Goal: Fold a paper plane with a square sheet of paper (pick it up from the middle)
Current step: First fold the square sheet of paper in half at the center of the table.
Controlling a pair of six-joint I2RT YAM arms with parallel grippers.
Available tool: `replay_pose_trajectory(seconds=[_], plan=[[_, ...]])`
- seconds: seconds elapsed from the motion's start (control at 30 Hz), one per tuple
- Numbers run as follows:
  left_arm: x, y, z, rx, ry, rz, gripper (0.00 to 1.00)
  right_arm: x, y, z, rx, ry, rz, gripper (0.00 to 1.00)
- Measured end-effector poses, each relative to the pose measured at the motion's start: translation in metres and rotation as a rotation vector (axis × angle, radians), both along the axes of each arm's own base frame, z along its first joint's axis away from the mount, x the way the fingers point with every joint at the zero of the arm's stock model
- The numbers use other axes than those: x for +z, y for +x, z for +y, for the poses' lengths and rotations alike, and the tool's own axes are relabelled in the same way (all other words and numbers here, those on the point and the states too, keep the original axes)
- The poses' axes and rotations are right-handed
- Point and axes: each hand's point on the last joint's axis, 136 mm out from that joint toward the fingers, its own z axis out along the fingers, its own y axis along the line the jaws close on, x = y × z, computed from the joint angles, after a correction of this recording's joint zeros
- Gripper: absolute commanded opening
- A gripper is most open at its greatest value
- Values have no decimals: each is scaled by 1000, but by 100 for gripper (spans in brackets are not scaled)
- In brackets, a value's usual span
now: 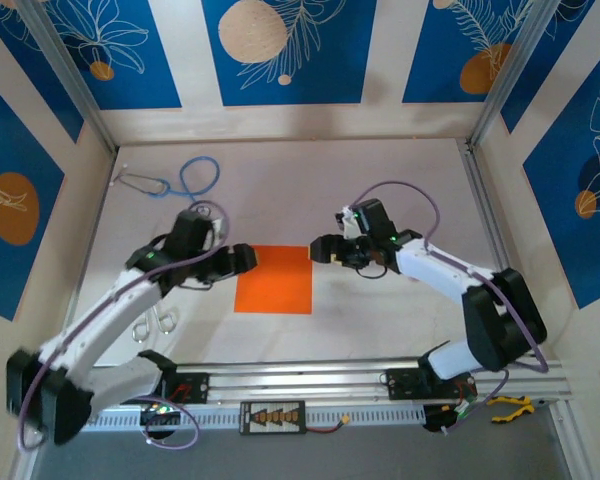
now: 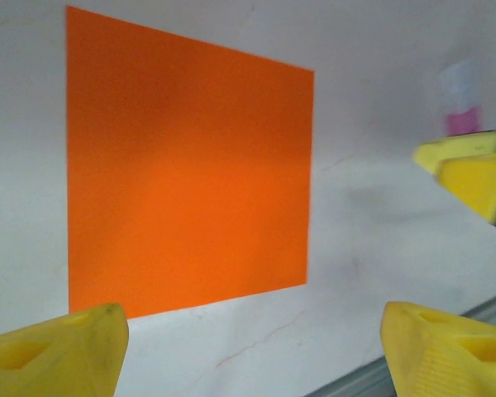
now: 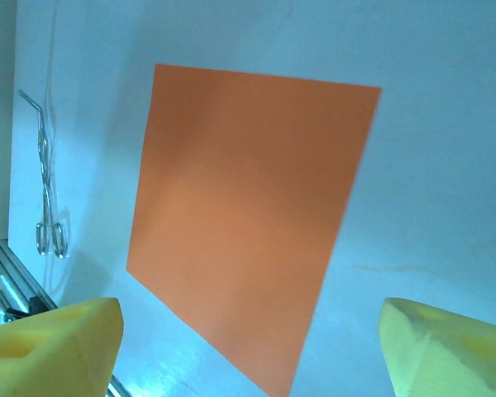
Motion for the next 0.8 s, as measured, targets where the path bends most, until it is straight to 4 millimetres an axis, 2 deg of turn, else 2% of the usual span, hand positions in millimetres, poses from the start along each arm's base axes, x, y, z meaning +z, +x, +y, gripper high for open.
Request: replay_pose_trajectory(seconds=[0.13,0.23,0.33,0.53,0.8], plan=[[-37,9,-31,-90,211,102,80,-2,-14,-14,-50,6,6,88],[-66,16,-47,-137,334,171,81,-3,-21,-23,-79,11,5,90],[-87,19,-57,-165,404,218,81,0,-25,-28,-94,21,-7,91],[-107,23,-64,-184,457,271,84,-2,-28,-32,-98,17,-2,90],[-124,27,-61,-165,505,301,86,-4,-30,-34,-100,14,14,91]])
